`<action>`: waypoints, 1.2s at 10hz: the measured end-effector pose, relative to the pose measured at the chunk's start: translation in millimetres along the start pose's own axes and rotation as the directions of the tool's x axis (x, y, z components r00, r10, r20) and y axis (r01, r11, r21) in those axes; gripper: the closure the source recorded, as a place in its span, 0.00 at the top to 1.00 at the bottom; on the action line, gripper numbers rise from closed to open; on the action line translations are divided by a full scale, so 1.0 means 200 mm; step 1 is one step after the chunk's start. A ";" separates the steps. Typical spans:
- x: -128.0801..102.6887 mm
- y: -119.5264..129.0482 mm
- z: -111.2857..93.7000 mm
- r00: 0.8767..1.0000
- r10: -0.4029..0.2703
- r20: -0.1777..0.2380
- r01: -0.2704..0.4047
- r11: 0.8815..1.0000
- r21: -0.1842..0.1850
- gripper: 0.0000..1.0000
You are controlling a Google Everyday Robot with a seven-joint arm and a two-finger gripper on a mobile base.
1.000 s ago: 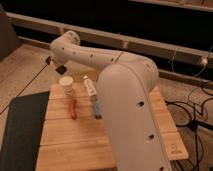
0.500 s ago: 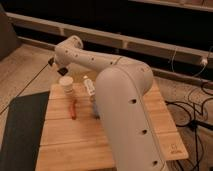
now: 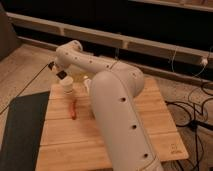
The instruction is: Place the eraser in the ceramic cup
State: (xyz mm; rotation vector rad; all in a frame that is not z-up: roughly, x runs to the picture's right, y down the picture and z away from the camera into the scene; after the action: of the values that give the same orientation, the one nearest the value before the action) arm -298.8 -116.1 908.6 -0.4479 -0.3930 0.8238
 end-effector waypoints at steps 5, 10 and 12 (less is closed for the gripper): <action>0.02 -0.05 0.05 1.000 0.003 -0.021 -0.004 1.000 -0.010 0.00; 0.09 -0.10 0.07 0.998 0.026 -0.049 -0.026 1.000 -0.005 0.00; 0.12 -0.10 0.09 0.998 0.035 -0.061 -0.035 0.999 -0.007 0.00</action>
State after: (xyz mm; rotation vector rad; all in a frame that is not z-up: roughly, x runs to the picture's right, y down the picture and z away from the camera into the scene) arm -281.3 -105.1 937.3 -0.4870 -0.3334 0.8409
